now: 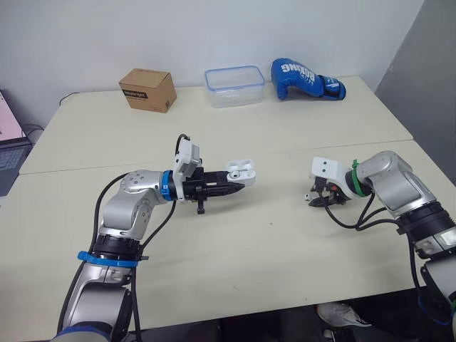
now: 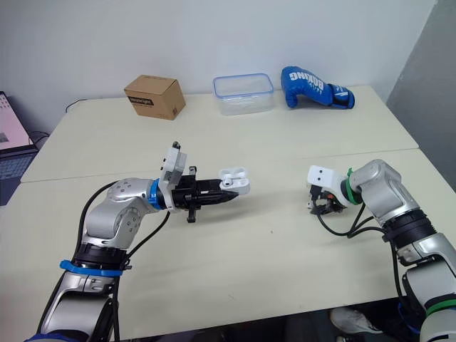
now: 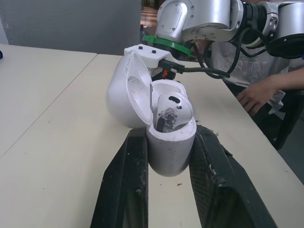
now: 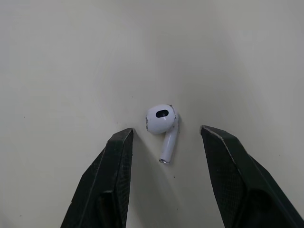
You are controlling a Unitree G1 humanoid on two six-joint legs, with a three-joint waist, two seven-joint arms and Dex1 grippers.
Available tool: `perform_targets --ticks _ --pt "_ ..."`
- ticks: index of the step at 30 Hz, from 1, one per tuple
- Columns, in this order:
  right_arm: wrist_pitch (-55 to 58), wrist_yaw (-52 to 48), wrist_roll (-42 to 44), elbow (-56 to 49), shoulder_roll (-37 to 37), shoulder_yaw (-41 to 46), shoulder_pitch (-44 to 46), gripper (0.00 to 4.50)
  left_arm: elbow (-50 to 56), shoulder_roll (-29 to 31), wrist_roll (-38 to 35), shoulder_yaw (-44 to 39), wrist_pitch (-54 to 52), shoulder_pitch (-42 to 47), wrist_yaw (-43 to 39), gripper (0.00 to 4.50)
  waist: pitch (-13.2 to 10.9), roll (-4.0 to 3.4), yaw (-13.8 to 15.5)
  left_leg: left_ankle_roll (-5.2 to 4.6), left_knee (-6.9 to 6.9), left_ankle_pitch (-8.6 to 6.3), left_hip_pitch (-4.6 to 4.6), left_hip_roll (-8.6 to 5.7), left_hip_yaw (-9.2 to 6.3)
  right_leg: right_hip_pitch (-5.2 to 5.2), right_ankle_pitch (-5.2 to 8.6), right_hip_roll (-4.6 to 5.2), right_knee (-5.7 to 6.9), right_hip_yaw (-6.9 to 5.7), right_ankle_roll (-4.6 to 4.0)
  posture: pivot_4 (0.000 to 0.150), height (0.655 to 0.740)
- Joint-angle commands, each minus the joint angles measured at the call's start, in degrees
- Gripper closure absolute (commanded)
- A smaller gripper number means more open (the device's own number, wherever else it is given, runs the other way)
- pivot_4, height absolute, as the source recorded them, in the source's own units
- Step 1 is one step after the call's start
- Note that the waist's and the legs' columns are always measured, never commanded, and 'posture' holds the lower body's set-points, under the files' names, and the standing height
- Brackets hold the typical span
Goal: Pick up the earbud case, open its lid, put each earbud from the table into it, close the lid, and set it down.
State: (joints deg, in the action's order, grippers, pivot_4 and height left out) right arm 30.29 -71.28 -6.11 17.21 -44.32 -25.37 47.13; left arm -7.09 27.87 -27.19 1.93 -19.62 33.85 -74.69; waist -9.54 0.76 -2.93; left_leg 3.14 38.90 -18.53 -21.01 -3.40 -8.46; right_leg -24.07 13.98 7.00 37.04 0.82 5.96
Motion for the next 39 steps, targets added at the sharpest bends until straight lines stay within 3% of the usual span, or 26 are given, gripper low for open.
perform_targets --ticks 1,5,9,10,18,29,39 --pt "-0.74 -0.68 -0.64 0.06 0.79 0.19 0.54 2.19 2.26 0.57 -1.30 -0.46 0.11 0.03 -0.51 3.71 0.00 0.00 -0.01 0.00 0.00 0.00 0.00 0.00 0.00 0.00 0.00 0.00 0.00 0.00 0.00 0.150 0.7307" --pt "-1.21 -0.74 -0.74 -0.11 0.87 0.19 0.46 2.71 2.24 0.59 -1.29 -0.49 0.13 0.05 -0.51 3.71 0.00 0.00 -0.02 0.00 0.00 0.00 0.00 0.00 0.00 0.00 0.00 0.00 0.00 0.00 0.00 0.150 0.7307" --pt "-1.64 -0.87 -1.02 0.08 0.98 0.31 0.49 4.01 2.16 0.61 -1.23 -0.47 0.16 0.10 -0.52 3.71 0.00 0.00 -0.03 0.00 0.00 0.00 0.00 0.00 0.00 0.00 0.00 0.00 0.01 0.00 0.00 0.150 0.7307" --pt "-1.74 -0.95 -1.11 0.12 0.91 0.29 0.46 4.08 2.15 0.63 -1.21 -0.46 0.18 0.11 -0.54 3.71 0.00 0.00 -0.03 0.00 0.00 0.00 0.00 -0.01 0.00 0.00 0.00 0.00 0.00 0.00 0.00 0.150 0.7307" --pt "-3.42 -2.47 -2.13 -0.16 -0.60 -0.13 0.56 4.08 2.15 0.68 -1.15 -0.37 0.23 0.15 -0.67 3.71 0.00 0.00 -0.01 0.00 0.01 0.00 0.00 -0.01 0.00 0.01 0.00 0.00 0.00 0.00 0.00 0.150 0.7307" --pt "-12.10 -16.98 -2.48 -6.35 -7.61 -2.42 -0.43 4.08 2.65 0.41 -0.96 0.41 0.49 0.07 -1.14 3.71 0.00 0.00 0.07 0.00 0.01 0.00 -0.03 -0.01 0.01 0.00 0.00 0.00 0.01 -0.01 0.00 0.150 0.7307" --pt "-22.20 -17.10 -9.42 -2.46 -8.08 -5.71 -0.12 4.08 3.42 0.26 -0.95 0.35 0.73 -0.80 -0.73 3.71 0.00 0.00 0.15 0.00 0.02 0.00 -0.02 -0.01 0.01 0.01 0.00 0.01 -0.01 -0.01 0.00 0.150 0.7307"
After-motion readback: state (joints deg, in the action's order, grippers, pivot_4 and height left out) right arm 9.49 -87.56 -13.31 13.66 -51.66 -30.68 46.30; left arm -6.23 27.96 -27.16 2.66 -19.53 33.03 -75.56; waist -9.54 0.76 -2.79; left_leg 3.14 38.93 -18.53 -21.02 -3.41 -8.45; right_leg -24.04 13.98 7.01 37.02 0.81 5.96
